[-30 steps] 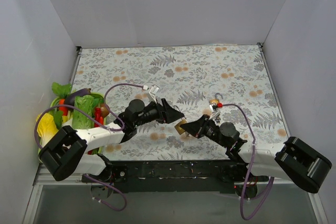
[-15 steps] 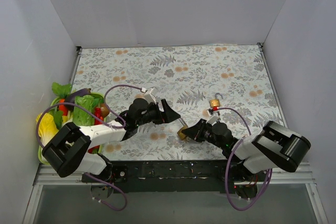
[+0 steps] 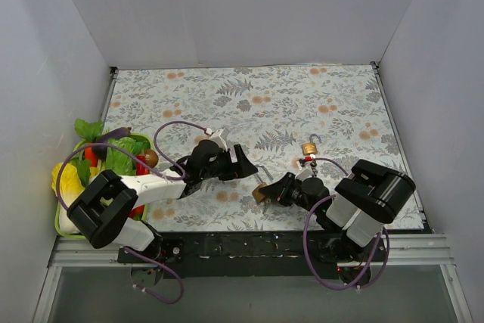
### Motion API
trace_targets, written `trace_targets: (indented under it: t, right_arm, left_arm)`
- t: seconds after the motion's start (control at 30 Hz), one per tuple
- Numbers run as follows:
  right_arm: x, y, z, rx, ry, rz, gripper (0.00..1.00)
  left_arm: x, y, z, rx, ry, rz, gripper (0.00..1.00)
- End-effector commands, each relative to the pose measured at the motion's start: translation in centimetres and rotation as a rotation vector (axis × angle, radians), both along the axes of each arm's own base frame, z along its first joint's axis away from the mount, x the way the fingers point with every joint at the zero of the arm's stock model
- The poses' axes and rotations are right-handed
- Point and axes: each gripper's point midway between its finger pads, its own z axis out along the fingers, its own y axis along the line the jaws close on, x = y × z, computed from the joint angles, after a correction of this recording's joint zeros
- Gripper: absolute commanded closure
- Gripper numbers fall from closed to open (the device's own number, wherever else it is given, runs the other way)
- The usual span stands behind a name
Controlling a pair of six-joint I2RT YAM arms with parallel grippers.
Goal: Unlock with the key
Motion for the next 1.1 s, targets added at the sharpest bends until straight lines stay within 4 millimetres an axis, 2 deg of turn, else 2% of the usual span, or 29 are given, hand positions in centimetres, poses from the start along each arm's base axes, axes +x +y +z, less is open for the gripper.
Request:
trace_targets:
  t: [0.0, 0.1, 0.13, 0.17, 0.23, 0.27, 0.37, 0.4, 0.5, 0.6, 0.63, 0.67, 0.7, 0.73, 0.77, 0.8, 0.83, 0.9, 1.07]
  right_arm:
    - [0.8, 0.2, 2.3, 0.108, -0.056, -0.041, 0.99]
    - [1.1, 0.3, 2.1, 0.097, -0.059, -0.046, 0.98]
    - [1.0, 0.4, 2.1, 0.09, -0.063, -0.042, 0.95]
    - [1.2, 0.2, 1.7, 0.071, -0.057, -0.051, 0.88]
    - [1.3, 0.1, 1.8, 0.067, -0.062, -0.059, 0.79]
    - [1.4, -0.1, 1.4, 0.048, -0.054, -0.07, 0.69]
    - [1.6, -0.4, 1.3, 0.03, -0.053, -0.084, 0.49]
    - [1.6, -0.5, 1.2, 0.023, -0.049, -0.087, 0.47]
    - [1.6, -0.7, 1.2, 0.013, -0.05, -0.094, 0.36]
    - [1.9, -0.8, 1.5, 0.002, -0.053, -0.107, 0.33]
    - [1.8, -1.2, 0.5, -0.04, -0.032, -0.109, 0.33]
    - [2.0, -1.2, 0.6, -0.052, -0.038, -0.116, 0.33]
    - [2.1, -1.2, 1.2, -0.047, -0.053, -0.122, 0.32]
    - [2.0, -1.7, 0.4, -0.092, -0.039, -0.125, 0.32]
    - [2.3, -1.8, 1.1, -0.091, -0.062, -0.139, 0.31]
    - [2.6, -1.8, 1.3, -0.106, -0.066, -0.149, 0.31]
    - [2.4, -2.5, 0.2, -0.178, -0.052, -0.144, 0.3]
    - [3.3, -2.6, 1.3, -0.209, -0.091, -0.172, 0.28]
    - [3.8, -4.4, 1.2, -0.323, -0.108, -0.22, 0.26]
  left_arm:
    - [0.2, 0.0, -0.6, 0.032, 0.031, -0.002, 0.22]
    - [-0.9, -0.2, -1.2, 0.043, 0.046, -0.009, 0.23]
    - [-0.8, 0.0, -1.6, 0.064, 0.038, 0.013, 0.23]
    - [-1.4, -0.1, -1.8, 0.075, 0.027, 0.005, 0.21]
    - [-1.6, 0.4, -2.6, 0.114, 0.015, 0.026, 0.17]
    - [-2.1, 0.4, -2.8, 0.128, 0.006, 0.016, 0.14]
    - [-2.5, 1.0, -3.3, 0.158, -0.013, 0.02, 0.08]
    - [-2.5, 1.2, -3.3, 0.172, -0.031, 0.013, 0.02]
    - [-3.1, 1.6, -3.6, 0.212, -0.063, -0.011, 0.02]
    - [-3.0, 2.1, -3.4, 0.26, -0.125, 0.0, 0.02]
    - [-2.9, 2.2, -3.1, 0.267, -0.148, 0.0, 0.02]
    - [-3.5, 2.0, -2.9, 0.273, -0.171, -0.016, 0.02]
    - [-3.3, 2.3, -2.7, 0.293, -0.202, 0.008, 0.02]
    - [-3.5, 2.3, -2.5, 0.304, -0.228, 0.005, 0.02]
    - [-4.1, 2.2, -2.2, 0.305, -0.253, -0.003, 0.02]
    - [-3.9, 2.4, -2.1, 0.321, -0.275, 0.018, 0.02]
    - [-4.4, 2.1, -2.0, 0.328, -0.294, 0.005, 0.02]
    - [-4.6, 2.1, -2.2, 0.342, -0.31, 0.004, 0.02]
    - [-5.1, 1.2, -3.2, 0.391, -0.334, -0.02, 0.02]
